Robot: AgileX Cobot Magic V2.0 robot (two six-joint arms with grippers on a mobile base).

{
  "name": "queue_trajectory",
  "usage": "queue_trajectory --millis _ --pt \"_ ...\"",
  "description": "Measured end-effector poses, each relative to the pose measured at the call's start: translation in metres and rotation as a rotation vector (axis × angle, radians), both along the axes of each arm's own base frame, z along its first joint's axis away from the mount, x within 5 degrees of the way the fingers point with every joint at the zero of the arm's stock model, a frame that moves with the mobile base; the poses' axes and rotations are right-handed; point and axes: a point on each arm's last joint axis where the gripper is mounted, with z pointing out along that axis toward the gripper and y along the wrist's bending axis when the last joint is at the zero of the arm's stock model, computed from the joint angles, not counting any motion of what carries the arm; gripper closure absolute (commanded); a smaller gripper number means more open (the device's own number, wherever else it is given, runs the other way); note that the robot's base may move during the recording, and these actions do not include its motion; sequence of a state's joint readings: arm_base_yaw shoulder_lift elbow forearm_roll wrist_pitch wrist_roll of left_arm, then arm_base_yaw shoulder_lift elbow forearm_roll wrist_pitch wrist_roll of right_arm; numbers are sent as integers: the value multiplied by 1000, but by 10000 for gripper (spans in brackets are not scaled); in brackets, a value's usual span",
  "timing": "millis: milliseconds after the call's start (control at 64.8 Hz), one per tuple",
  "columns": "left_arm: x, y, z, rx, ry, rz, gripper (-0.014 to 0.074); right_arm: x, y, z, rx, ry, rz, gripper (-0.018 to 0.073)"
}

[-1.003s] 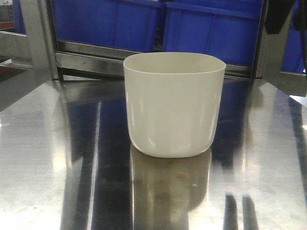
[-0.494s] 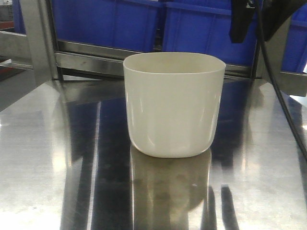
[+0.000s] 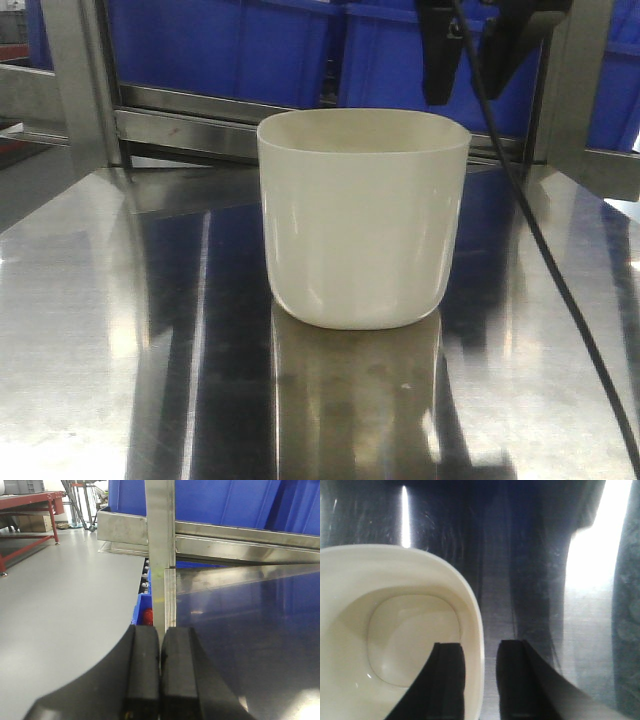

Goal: Move white bin to right shelf second layer
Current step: 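Lower the right gripper onto the rim of the white bin, then close the right gripper on the bin rim and lift it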

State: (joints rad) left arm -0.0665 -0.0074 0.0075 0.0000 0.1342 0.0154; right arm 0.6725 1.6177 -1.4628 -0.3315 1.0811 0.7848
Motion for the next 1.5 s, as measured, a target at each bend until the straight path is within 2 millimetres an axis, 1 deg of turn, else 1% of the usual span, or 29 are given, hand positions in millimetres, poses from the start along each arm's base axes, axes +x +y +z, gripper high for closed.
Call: queue_trajectory --millis 170,417,540,895,1127,1328,1405,1497 --pt "0 0 0 0 0 0 512 1 3 -6 11 27 -3 269" --pt "0 0 0 0 0 0 512 17 -5 -22 -17 71 -52 269" --pt "0 0 0 0 0 0 512 19 -4 -28 -25 89 -55 269" --pt "0 0 0 0 0 0 512 18 -1 -30 5 117 -60 269" --pt "0 0 0 0 0 0 512 22 2 -43 -14 148 -61 270" --pt "0 0 0 0 0 0 512 23 2 -44 -18 150 -58 270" --pt "0 0 0 0 0 0 512 23 1 -44 -21 150 -54 281" --pt "0 0 0 0 0 0 512 23 1 -44 -24 149 -47 345"
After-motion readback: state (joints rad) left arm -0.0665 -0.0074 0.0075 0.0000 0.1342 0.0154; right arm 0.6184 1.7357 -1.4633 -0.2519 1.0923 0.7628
